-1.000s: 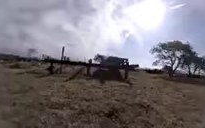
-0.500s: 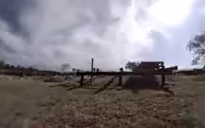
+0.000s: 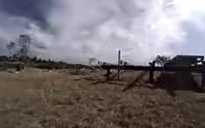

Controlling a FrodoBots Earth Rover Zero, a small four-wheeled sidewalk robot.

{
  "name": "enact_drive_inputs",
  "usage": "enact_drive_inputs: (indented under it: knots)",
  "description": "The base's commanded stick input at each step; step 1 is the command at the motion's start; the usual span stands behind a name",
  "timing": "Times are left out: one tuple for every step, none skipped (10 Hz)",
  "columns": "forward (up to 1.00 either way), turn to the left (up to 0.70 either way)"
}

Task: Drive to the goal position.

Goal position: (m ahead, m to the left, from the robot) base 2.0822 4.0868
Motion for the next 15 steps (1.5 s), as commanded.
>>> enact_drive_inputs:
  knots:
    - [0.7, 0.27]
    - [0.7, 0.0]
    - [0.7, 0.0]
    - [0.7, 0.0]
    - [0.7, 0.0]
    - [0.7, 0.0]
    - [0.7, 0.0]
    - [0.7, 0.0]
    - [0.7, 0.0]
    - [0.7, 0.0]
    - [0.7, 0.0]
    - [0.7, 0.0]
    - [0.7, 0.0]
    - [0.7, 0.0]
    - [0.7, 0.0]
